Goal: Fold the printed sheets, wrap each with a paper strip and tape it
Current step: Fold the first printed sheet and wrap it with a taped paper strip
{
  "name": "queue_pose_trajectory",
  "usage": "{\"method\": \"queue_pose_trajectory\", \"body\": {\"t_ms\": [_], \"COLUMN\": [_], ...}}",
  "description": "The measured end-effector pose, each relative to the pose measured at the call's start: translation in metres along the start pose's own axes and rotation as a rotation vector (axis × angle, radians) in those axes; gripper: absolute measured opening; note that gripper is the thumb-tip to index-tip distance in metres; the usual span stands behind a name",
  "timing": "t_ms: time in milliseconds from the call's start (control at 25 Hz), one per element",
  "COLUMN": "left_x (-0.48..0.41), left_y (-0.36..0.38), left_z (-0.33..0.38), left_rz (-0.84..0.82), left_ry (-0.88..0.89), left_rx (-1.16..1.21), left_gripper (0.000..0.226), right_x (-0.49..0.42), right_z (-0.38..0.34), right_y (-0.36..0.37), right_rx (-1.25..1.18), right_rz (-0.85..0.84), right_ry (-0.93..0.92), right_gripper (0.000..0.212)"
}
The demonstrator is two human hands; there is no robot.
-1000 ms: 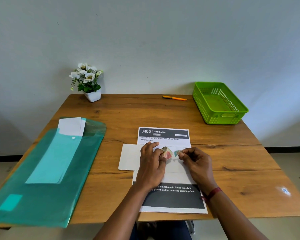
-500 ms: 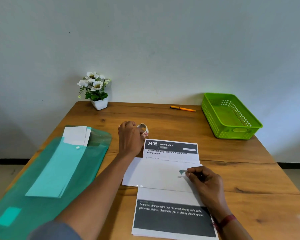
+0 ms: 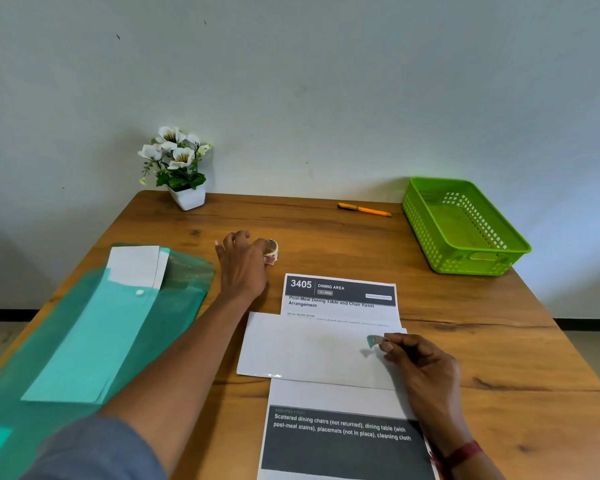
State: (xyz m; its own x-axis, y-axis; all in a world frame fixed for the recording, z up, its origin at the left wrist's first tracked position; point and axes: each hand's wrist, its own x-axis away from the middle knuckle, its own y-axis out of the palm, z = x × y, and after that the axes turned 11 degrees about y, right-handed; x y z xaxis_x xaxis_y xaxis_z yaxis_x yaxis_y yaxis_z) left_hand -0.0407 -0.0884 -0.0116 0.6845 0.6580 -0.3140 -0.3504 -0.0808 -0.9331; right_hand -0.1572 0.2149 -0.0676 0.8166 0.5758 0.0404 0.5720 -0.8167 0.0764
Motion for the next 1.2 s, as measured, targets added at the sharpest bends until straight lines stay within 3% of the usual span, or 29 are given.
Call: {"method": "queue_pose_trajectory", "body": {"t_ms": [120,240,440,560,800,1000,1200], "left_x": [0.023,0.070,0.128,0.136,0.139,0.144,0.143], "left_y": [-0.008,-0.010,-0.002,0.004,0.015,0.021,0.024], "left_z": [0.026,0.076,0.139,0.159,0.177,0.178,0.179], "left_rz": [0.088,0.117,-0.013,-0.066,-0.084,-0.078,-0.101], "left_ry": [-0.001,0.167,0.402,0.415,0.435,0.438,0.457], "left_rx": [0.120,0.295,0.408,0.397,0.357,0.293,0.225], "left_gripper": [0.043,0.041,0.035,0.033,0.021,0.025,0.035], "right_x": [-0.002,-0.006,-0.020,-0.032,-0.055,-0.065,-0.073], "right_z": [-0.002,-0.005,-0.014,-0.023,-0.042,-0.049,-0.062], "right_y": [0.001,0.000,-0.025,-0.043,-0.044,-0.042,-0.043], "right_rx": [-0.016,-0.081,-0.020,0.156,0.655,0.736,0.678], "right_rz": [0.028,0.090,0.107,0.055,-0.149,-0.260,-0.352], "right_ry": [0.003,0.024,0.135,0.184,0.110,0.167,0.356], "right_gripper": [0.021,0.023,0.018,0.018,0.019,0.018,0.013]}}
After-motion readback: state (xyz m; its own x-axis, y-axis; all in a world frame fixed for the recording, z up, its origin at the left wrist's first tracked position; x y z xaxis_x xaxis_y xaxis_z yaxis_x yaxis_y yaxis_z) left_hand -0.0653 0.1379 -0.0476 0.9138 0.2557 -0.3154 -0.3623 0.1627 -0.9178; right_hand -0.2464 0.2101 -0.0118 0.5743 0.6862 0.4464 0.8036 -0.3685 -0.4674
